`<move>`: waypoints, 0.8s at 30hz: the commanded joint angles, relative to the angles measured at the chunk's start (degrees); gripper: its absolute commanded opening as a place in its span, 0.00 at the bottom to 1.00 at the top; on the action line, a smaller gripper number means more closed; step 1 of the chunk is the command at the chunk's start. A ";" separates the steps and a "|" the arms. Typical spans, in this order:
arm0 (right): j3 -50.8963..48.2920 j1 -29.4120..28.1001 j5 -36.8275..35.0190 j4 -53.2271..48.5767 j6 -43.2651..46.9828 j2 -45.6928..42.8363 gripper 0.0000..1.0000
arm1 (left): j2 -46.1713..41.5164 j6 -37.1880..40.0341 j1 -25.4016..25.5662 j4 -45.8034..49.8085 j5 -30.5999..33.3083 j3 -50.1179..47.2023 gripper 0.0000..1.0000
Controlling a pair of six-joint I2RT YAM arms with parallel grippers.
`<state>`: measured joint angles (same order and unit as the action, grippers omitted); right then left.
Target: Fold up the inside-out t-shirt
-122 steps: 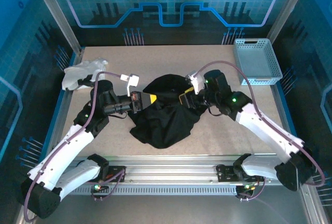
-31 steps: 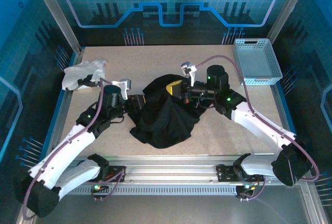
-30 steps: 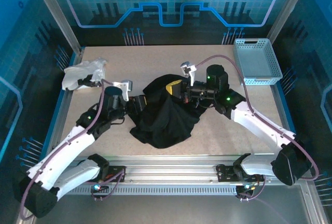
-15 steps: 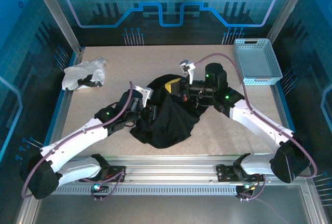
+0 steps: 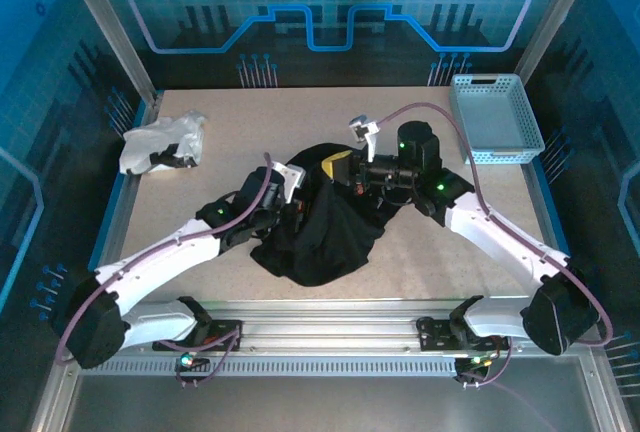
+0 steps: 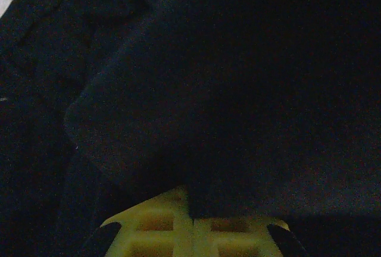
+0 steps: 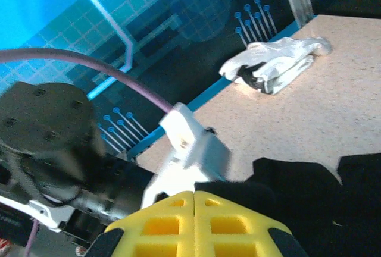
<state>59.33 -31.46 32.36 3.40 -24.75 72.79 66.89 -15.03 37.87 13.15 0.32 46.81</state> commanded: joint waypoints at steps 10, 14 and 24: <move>1.39 2.37 -9.19 -11.26 6.77 -4.54 0.00 | -22.36 -10.27 -6.79 -20.16 -28.48 -6.99 0.00; 1.85 2.28 -8.97 -13.76 8.63 -3.59 0.00 | -23.53 -11.77 -7.79 -23.37 -32.21 -8.22 0.00; -2.27 2.57 -2.69 -9.16 8.44 -7.75 0.00 | -25.14 -10.74 -8.78 -12.98 -15.38 -12.16 0.01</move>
<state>58.26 -29.47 25.15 -9.63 -15.86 67.24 42.76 -25.61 29.56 -3.46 -22.31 36.25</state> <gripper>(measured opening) 0.045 0.053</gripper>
